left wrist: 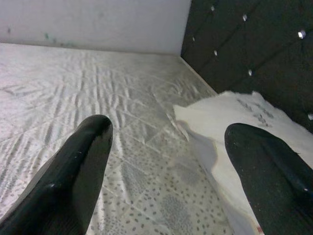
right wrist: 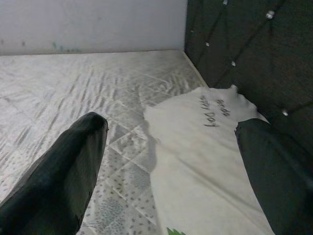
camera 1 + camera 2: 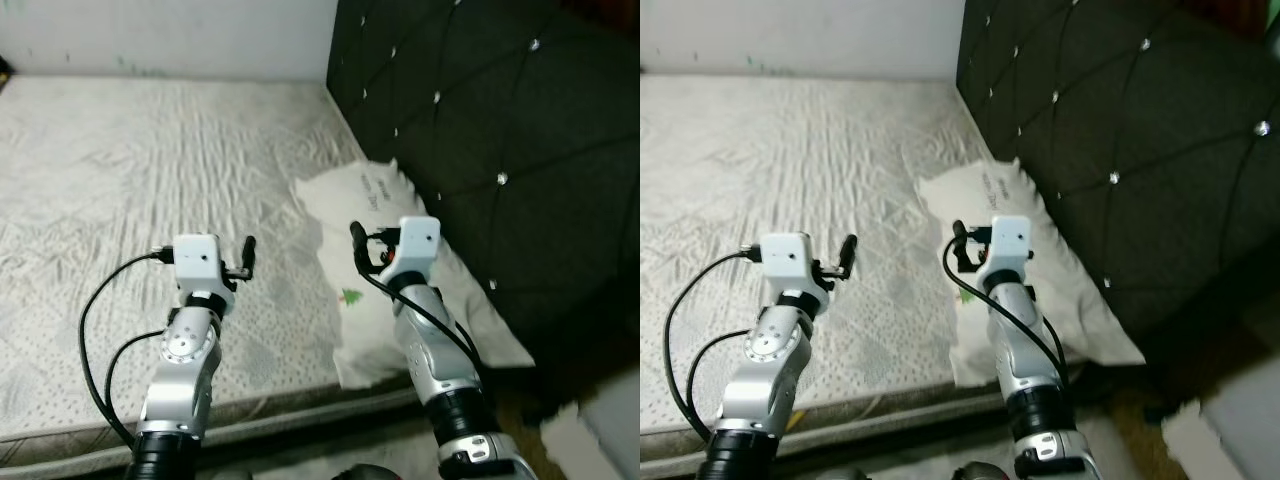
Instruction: Clean up the room
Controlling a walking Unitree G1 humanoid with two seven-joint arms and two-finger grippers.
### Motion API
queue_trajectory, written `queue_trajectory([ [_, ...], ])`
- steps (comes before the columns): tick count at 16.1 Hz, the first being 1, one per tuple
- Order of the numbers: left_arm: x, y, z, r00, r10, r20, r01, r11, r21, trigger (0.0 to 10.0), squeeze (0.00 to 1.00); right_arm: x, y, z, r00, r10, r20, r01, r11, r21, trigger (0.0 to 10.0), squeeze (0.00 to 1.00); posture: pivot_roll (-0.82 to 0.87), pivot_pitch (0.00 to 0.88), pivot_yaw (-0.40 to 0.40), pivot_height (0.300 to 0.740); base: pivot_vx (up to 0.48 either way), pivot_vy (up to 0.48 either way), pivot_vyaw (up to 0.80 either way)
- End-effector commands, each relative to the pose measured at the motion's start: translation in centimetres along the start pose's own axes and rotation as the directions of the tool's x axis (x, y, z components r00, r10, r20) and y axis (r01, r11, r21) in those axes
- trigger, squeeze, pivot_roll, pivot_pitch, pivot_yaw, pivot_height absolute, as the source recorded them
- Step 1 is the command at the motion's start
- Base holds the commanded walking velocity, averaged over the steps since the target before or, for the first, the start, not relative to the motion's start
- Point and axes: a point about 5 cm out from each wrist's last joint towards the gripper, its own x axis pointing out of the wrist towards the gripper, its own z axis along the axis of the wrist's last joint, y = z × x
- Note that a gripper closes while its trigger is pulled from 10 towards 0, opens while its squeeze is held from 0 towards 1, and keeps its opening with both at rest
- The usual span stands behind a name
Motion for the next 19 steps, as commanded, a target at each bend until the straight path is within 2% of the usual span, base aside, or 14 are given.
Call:
queue_trajectory([
  [1,0.1,-0.8,0.1,1.0,-0.023,0.0,0.023,1.0,-0.003,10.0,0.0,0.0,-0.9,0.0,0.999,-0.032,-0.001,0.032,0.999,-0.007,10.0,0.0,0.06,0.0,-0.047,0.74,0.0,0.0,0.0],
  [5,0.1,-0.6,0.0,1.0,-0.008,-0.002,0.008,1.0,-0.007,10.0,0.0,0.0,-0.9,-0.1,1.0,-0.023,0.0,0.023,1.0,-0.012,10.0,0.0,0.06,0.0,-0.047,0.74,0.0,0.0,0.0],
  [8,-0.1,0.2,-0.1,0.999,0.035,-0.004,-0.035,0.999,0.017,10.0,0.0,-0.3,-0.9,-0.1,1.0,0.003,0.004,-0.003,1.0,-0.029,10.0,0.0,0.06,0.0,-0.043,0.74,0.0,0.0,0.0],
  [10,-0.5,2.3,-0.5,0.996,0.086,-0.022,-0.083,0.992,0.093,10.0,0.0,-0.7,-1.5,-0.3,1.0,0.012,-0.001,-0.012,0.999,-0.043,10.0,0.0,0.06,0.0,-0.04,0.74,0.0,0.0,0.0],
  [11,-0.6,2.8,-0.6,0.994,0.102,-0.03,-0.097,0.987,0.126,10.0,0.0,-0.8,-1.6,-0.3,1.0,0.012,-0.001,-0.012,0.999,-0.051,10.0,0.0,0.06,0.0,-0.04,0.74,0.0,0.0,0.0],
  [12,-1.8,5.2,-1.7,0.98,0.181,-0.077,-0.163,0.966,0.2,10.0,0.0,-1.5,-2.4,-0.4,1.0,0.011,0.004,-0.011,0.997,-0.076,10.0,0.0,0.06,0.0,-0.039,0.74,0.0,0.0,0.0],
  [13,-2.4,6.0,-2.2,0.972,0.213,-0.095,-0.19,0.959,0.209,10.0,0.0,-1.8,-2.7,-0.5,1.0,0.01,0.005,-0.009,0.997,-0.083,10.0,0.0,0.06,0.0,-0.039,0.74,0.0,0.0,0.0],
  [14,-4.1,7.4,-2.7,0.96,0.255,-0.116,-0.225,0.948,0.224,10.0,0.0,-3.0,-3.8,-0.6,1.0,-0.012,0.006,0.013,0.996,-0.091,10.0,0.0,0.06,0.008,-0.041,0.74,0.0,0.0,0.0],
  [17,-4.9,6.9,-2.7,0.967,0.232,-0.109,-0.206,0.957,0.206,10.0,0.0,-3.4,-4.3,-0.8,0.999,-0.038,0.002,0.038,0.997,-0.062,10.0,0.0,0.06,0.011,-0.042,0.74,0.0,0.0,0.0],
  [19,-4.5,6.3,-2.7,0.974,0.198,-0.112,-0.173,0.964,0.201,10.0,0.0,-3.2,-3.9,-0.9,0.999,-0.034,0.002,0.034,0.998,-0.05,10.0,0.0,0.07,0.016,-0.046,0.74,0.0,0.0,0.0],
])
